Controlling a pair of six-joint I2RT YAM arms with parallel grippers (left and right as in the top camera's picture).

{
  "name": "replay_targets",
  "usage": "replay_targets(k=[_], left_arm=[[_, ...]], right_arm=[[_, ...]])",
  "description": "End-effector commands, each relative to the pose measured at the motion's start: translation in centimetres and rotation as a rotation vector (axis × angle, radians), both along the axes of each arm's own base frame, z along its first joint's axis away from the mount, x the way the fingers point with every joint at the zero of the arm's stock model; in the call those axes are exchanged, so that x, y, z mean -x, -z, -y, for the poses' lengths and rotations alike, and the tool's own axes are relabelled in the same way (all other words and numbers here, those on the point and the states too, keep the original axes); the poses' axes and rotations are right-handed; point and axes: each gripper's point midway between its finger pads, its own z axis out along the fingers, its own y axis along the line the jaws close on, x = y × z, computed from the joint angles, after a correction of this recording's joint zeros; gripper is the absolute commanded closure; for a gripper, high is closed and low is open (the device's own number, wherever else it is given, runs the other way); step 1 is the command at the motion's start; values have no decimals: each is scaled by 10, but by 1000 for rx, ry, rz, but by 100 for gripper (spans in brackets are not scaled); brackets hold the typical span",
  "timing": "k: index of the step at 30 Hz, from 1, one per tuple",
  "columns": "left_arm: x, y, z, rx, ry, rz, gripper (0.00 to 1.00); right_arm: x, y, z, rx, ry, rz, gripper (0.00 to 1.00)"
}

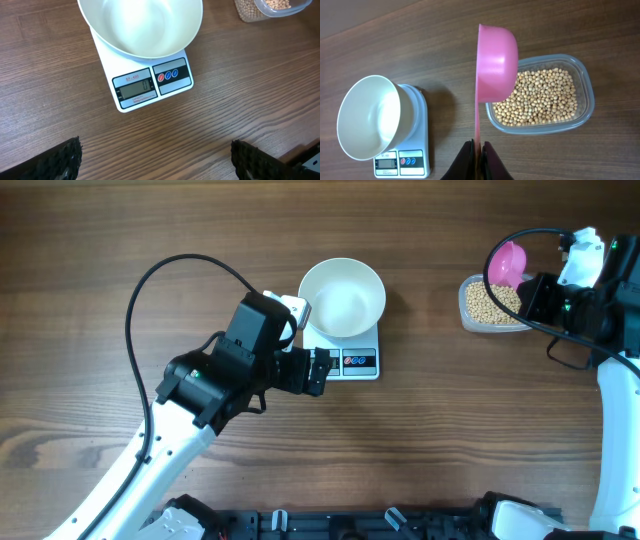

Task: Scoop item into bowl and weigh 150g on scale
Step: 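Lower the pink scoop with the right gripper into the soybean tub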

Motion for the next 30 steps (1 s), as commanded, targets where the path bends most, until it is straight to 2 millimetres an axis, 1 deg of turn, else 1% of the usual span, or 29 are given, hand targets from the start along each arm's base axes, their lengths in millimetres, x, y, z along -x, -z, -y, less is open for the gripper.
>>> replay_targets(k=[1,14,16,19,22,26,30], left_arm=[[0,1,0,-15,16,12,0],[0,1,0,-16,16,12,0],[0,1,0,-16,16,12,0],[0,1,0,-16,16,12,0],[0,1,0,-16,16,12,0],[0,1,0,-16,16,12,0],[0,1,0,-16,16,12,0]], right_arm=[[1,-9,2,7,12,22,96],[1,-8,4,40,0,23,96],[2,-6,11,68,23,15,96],[4,-3,28,153,82,-7,96],[6,0,43,261,80,-26,96],[3,9,46,300,39,-50,96],[-1,24,46,325,-20,-89,96]])
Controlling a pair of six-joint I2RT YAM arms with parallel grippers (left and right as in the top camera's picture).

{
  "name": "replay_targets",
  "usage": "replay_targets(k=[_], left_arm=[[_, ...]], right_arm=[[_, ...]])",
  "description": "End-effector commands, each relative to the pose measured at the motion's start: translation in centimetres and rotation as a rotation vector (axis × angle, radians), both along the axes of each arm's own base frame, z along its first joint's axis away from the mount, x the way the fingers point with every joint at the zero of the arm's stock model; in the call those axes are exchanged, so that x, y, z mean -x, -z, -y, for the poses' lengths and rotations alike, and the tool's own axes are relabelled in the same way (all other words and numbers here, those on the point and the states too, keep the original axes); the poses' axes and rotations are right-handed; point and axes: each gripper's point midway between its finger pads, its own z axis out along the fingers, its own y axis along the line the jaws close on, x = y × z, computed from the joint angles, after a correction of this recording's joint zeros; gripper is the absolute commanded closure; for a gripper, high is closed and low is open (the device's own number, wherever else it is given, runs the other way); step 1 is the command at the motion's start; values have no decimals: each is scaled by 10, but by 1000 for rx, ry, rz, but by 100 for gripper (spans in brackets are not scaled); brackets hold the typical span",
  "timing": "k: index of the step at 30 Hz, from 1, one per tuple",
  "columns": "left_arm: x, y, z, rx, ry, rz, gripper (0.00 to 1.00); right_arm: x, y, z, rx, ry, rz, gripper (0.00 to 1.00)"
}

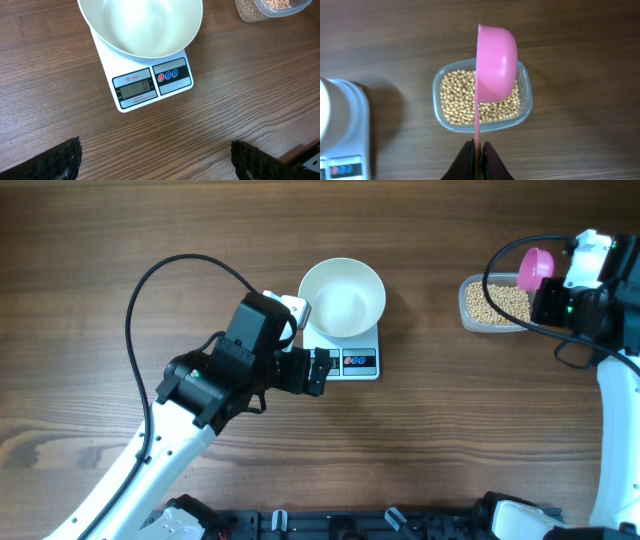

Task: Scoop item into bowl and weigh 150g on scale
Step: 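Lower the pink scoop with the right gripper into the soybean tub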

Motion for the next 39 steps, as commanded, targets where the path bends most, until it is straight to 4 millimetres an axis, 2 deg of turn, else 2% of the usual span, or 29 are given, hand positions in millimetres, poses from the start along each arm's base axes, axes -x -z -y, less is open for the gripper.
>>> replay_targets(k=[1,5,16,29,39], left_arm=[[0,1,0,-16,16,12,0],[0,1,0,-16,16,12,0],[0,1,0,-16,16,12,0],[0,1,0,-16,16,12,0],[0,1,0,-16,16,12,0]], right_arm=[[-5,15,7,65,-62,-54,96],[-10,27,0,44,-126,-77,96],[-15,63,13,79,-115,-187,96],[-16,100,13,37,-106,-286,96],[-19,117,-5,-62,-149,-312,96]])
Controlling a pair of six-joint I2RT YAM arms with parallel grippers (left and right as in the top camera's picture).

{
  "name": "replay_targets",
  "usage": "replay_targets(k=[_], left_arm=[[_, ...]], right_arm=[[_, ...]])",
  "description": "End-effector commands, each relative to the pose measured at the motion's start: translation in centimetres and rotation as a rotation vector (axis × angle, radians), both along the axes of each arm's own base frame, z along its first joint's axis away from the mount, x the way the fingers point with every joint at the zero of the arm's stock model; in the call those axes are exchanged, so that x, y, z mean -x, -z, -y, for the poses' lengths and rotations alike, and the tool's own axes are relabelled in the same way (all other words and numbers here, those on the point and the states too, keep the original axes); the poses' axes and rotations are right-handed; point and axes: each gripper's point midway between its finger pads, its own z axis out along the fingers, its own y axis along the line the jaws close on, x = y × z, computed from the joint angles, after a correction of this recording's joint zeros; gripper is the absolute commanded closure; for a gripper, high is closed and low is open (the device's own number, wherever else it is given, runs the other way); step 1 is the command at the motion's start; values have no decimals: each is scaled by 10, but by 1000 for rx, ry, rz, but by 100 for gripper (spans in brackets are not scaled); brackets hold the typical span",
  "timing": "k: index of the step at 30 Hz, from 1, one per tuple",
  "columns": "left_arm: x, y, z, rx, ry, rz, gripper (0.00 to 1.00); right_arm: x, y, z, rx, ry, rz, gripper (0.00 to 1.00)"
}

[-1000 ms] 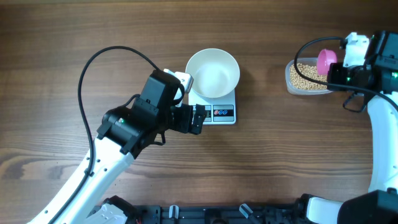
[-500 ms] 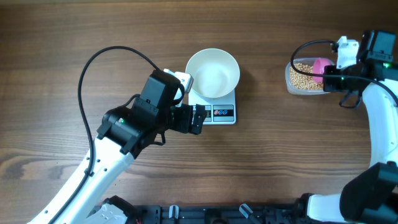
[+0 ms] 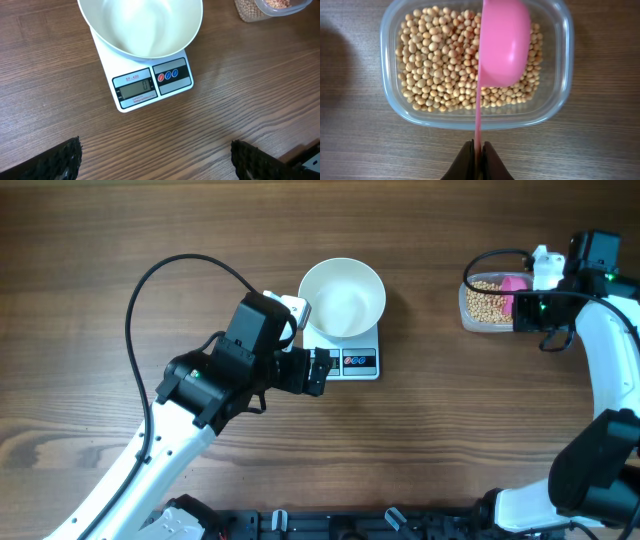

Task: Scoop item into bowl and weigh 150g on scale
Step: 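Lower the pink scoop with the right gripper into the soybean tub, then drag the scoop through the soybeans with the right gripper to fill it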

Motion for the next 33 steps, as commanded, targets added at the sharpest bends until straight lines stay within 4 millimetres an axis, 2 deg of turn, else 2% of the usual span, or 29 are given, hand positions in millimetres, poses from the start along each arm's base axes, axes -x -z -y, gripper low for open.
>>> replay_targets(k=[1,5,17,25,33], left_arm=[[0,1,0,-16,16,12,0],[0,1,0,-16,16,12,0],[0,1,0,-16,16,12,0],[0,1,0,-16,16,12,0],[0,1,0,-16,16,12,0]], right_arm=[[-6,6,-15,-85,-24,4,96],[-5,5,-23,-133,-38,4,96],[0,6,-25,-139,-37,-16,96],[-3,5,-37,-212,-57,-1,96],[0,3,-37,-257,-47,0,96]])
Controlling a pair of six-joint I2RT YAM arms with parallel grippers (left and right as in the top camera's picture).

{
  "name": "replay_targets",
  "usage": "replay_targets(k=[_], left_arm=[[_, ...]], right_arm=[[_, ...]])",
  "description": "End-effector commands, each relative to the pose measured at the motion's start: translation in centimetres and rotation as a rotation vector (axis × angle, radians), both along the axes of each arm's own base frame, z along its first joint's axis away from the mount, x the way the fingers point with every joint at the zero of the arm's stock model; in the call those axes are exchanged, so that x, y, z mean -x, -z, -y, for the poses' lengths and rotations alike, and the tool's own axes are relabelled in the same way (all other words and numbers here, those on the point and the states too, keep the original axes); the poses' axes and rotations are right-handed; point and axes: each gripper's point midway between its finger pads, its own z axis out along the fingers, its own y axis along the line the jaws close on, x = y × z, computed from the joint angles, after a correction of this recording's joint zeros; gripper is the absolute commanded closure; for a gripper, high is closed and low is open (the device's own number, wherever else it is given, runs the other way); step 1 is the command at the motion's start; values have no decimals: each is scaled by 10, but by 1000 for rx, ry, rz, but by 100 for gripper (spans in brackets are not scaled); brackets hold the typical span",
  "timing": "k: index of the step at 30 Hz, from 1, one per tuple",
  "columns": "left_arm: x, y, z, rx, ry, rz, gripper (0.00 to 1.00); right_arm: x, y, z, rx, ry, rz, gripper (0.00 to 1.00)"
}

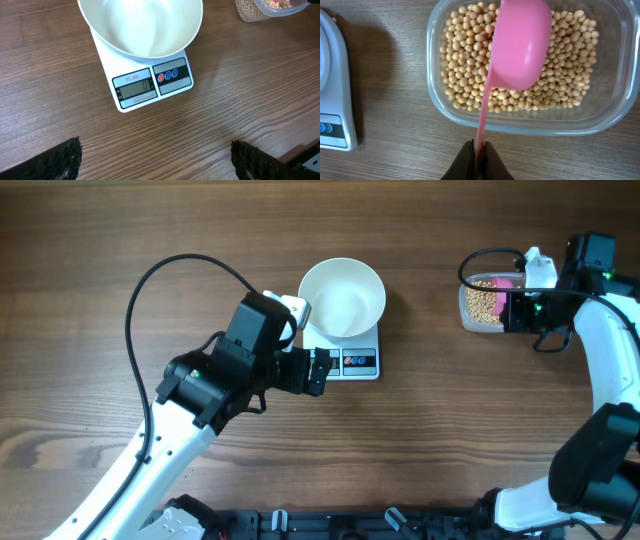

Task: Scoop item into bowl and weigh 150g on scale
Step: 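Drag the scoop through the soybeans with the right gripper to fill it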

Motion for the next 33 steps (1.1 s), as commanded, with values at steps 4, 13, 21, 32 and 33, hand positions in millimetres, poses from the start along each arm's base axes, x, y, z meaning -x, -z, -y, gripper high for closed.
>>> replay_targets(k=[4,13,21,32,33], left_arm=[[0,1,0,-16,16,12,0],[0,1,0,-16,16,12,0],[0,1,0,-16,16,12,0],[0,1,0,-16,16,12,0],[0,1,0,-16,16,12,0]], right_arm=[[-1,-3,-6,-160,15,19,96],[4,-7,-3,-220,12,27,96],[2,-8,-4,-231,16,34,96],[6,0,-1,-277,39,35,96],[7,2,-2,-293,41,36,96]])
